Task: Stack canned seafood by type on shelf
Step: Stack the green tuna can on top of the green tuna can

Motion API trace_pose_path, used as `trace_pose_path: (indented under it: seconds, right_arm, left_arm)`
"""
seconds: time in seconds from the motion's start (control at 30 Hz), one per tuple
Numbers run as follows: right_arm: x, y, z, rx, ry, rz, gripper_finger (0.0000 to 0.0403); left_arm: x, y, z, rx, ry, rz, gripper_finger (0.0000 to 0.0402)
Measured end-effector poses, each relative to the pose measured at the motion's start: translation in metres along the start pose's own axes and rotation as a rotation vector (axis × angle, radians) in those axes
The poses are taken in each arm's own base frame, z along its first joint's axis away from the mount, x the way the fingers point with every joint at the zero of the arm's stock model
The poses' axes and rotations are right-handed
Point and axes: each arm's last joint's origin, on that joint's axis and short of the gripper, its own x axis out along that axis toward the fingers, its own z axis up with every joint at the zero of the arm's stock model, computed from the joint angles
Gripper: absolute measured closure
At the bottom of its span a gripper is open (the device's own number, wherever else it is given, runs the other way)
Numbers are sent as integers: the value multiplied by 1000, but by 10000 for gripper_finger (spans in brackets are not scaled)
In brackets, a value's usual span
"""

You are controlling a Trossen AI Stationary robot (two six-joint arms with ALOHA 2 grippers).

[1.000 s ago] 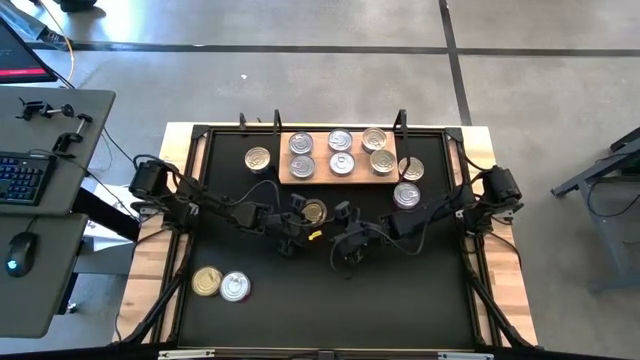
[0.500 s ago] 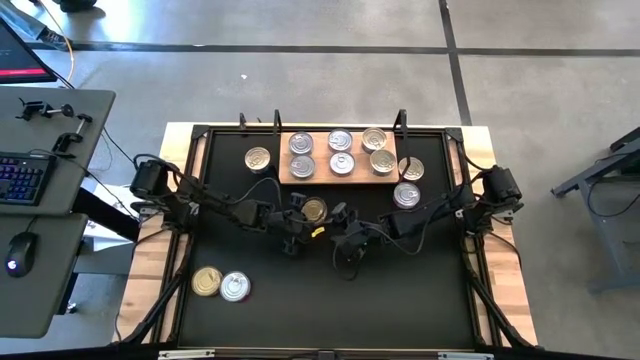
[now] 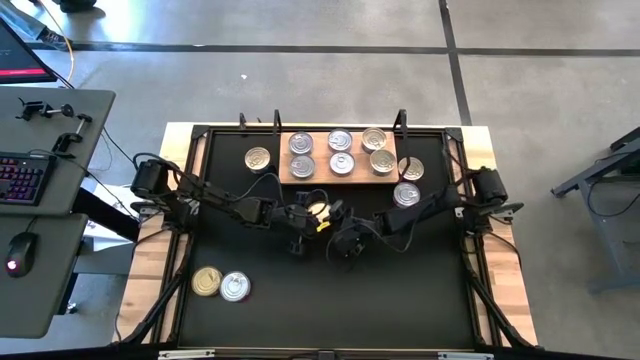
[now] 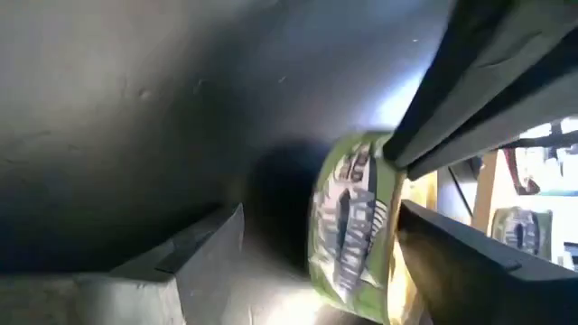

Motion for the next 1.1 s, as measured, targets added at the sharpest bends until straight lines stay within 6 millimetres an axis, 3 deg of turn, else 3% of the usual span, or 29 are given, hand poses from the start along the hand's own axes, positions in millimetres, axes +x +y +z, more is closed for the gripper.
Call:
trace_pose_path:
  seconds: [0.13, 0.4, 0.5, 0.6, 0.67, 0.9, 1.1]
  right_arm:
    - [10, 4, 1, -1, 30, -83, 124]
    - [11, 3, -1, 96, 100, -162, 134]
    - [10, 6, 0, 135, 114, -171, 172]
    - [9, 8, 1, 179, 131, -181, 240]
    - [8, 9, 1, 199, 138, -189, 287]
    - [-11, -1, 4, 292, 120, -175, 286]
    - [-46, -32, 13, 435, 45, -244, 286]
  left_arm:
    - [-1, -1, 4, -21, -46, -47, 401]
    - [-1, -2, 5, -27, -48, -63, 401]
    - [-3, -2, 6, -38, -48, -50, 401]
    - [-9, 0, 9, -39, -50, 12, 401]
    - [-16, 1, 13, -30, -55, 53, 396]
    - [-47, 3, 20, 100, -25, 107, 332]
    - [-94, 6, 14, -18, 92, 310, 290]
